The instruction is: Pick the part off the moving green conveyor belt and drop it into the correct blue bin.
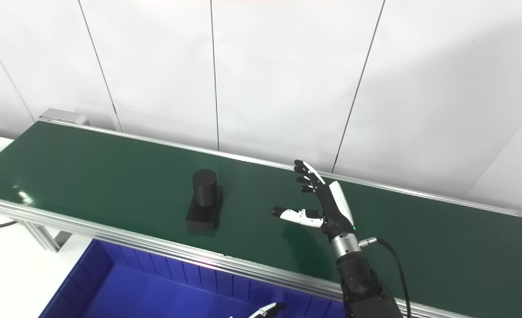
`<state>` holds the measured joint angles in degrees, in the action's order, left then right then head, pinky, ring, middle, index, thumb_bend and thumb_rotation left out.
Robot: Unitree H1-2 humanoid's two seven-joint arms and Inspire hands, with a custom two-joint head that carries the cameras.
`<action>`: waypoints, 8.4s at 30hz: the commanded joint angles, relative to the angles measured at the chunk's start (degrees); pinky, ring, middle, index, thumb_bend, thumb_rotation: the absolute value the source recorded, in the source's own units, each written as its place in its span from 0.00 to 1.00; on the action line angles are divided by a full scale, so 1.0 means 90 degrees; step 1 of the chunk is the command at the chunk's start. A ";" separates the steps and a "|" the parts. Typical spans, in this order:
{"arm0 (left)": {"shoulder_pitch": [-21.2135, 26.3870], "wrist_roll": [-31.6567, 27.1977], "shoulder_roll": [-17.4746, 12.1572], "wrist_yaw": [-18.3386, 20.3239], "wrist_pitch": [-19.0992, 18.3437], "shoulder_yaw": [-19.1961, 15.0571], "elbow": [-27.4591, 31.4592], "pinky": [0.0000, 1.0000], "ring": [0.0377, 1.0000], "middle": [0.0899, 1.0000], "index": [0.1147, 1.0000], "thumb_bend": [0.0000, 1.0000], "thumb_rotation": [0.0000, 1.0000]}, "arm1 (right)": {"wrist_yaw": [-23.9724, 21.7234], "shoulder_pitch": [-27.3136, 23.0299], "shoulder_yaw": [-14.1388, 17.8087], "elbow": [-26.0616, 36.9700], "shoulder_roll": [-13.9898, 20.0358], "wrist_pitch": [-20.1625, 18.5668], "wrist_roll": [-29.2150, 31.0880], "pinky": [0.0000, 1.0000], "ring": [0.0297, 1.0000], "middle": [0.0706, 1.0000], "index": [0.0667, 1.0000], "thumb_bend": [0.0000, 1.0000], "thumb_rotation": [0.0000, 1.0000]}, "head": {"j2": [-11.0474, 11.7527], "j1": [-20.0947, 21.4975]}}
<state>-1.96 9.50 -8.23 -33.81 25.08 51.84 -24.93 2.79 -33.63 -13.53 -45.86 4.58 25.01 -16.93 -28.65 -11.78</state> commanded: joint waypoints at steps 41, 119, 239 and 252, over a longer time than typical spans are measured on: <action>-0.0013 0.0053 -0.0107 -0.0014 0.0205 -0.0008 0.0303 0.85 0.88 0.89 0.87 0.83 0.86 | 0.0444 -0.0119 0.0001 -0.0082 0.0081 0.0040 -0.0545 0.64 0.79 0.86 0.90 0.89 0.46 | -0.0093 0.0222; -0.0238 -0.0081 -0.0220 0.0565 0.0205 -0.0424 0.0494 0.85 0.87 0.89 0.88 0.86 0.88 | 0.0682 -0.0113 0.0054 -0.0410 0.0077 -0.0129 -0.0647 0.54 0.62 0.67 0.73 0.79 0.32 | -0.0144 0.0572; -0.1219 -0.1140 0.0485 0.5251 0.0205 -0.4575 0.1867 0.89 0.93 0.93 0.97 0.79 0.97 | -0.0170 0.3350 -0.1238 0.3271 0.1546 -0.3261 -0.4148 0.36 0.40 0.41 0.48 0.52 0.00 | -0.1790 0.4940; -0.1220 -0.1022 0.0503 0.5124 0.0205 -0.4492 0.1838 0.89 0.92 0.93 0.97 0.80 0.96 | -0.1078 0.3709 -0.0993 0.4491 0.1678 -0.3652 -0.3606 0.55 0.64 0.68 0.72 0.95 0.59 | -0.1751 0.4751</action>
<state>-13.17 -0.33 -3.70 12.56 25.08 11.09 -9.70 -5.82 -0.65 -23.91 -9.38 19.40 -5.54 -50.78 -44.38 31.03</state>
